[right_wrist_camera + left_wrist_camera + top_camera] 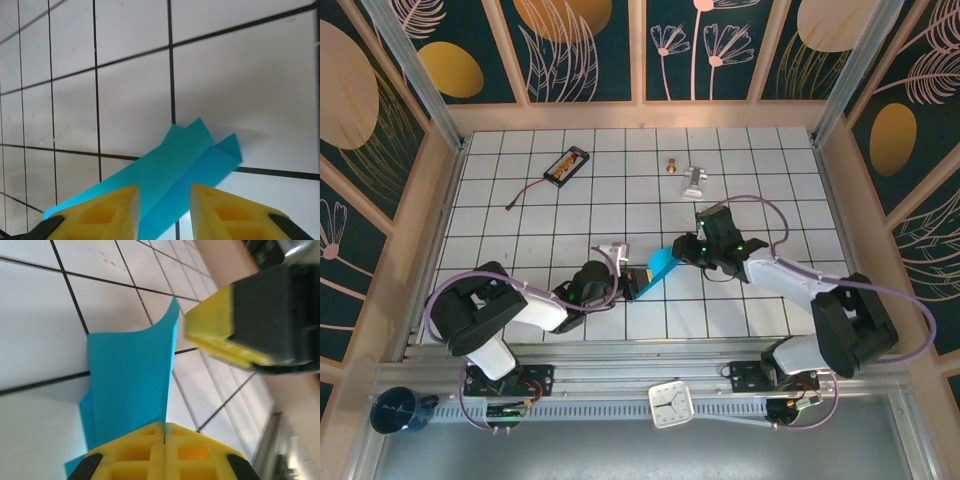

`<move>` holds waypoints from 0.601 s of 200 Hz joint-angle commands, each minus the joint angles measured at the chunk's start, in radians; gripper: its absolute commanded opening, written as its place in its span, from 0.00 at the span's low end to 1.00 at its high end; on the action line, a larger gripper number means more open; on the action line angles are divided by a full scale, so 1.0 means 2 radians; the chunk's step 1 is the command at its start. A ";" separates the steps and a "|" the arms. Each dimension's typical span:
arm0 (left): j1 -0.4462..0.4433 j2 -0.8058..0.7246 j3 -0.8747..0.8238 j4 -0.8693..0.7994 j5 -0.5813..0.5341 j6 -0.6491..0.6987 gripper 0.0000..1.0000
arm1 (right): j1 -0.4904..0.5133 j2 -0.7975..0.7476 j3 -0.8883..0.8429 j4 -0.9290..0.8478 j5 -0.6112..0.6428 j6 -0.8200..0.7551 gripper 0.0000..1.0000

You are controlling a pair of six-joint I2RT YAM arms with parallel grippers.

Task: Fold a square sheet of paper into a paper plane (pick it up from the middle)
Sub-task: Perform the fifth fold on the wing at the bottom-center of the table.

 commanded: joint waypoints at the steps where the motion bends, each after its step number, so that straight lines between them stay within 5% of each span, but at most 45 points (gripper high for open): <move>1: 0.003 -0.011 0.028 -0.131 -0.029 0.125 0.00 | -0.016 -0.031 -0.017 -0.026 0.001 0.009 0.36; 73: -0.004 -0.036 0.030 -0.168 -0.085 0.233 0.00 | -0.001 -0.016 -0.050 0.061 -0.048 0.187 0.63; 120: -0.010 -0.036 0.017 -0.147 -0.070 0.275 0.00 | 0.024 0.056 -0.024 0.109 -0.057 0.231 0.66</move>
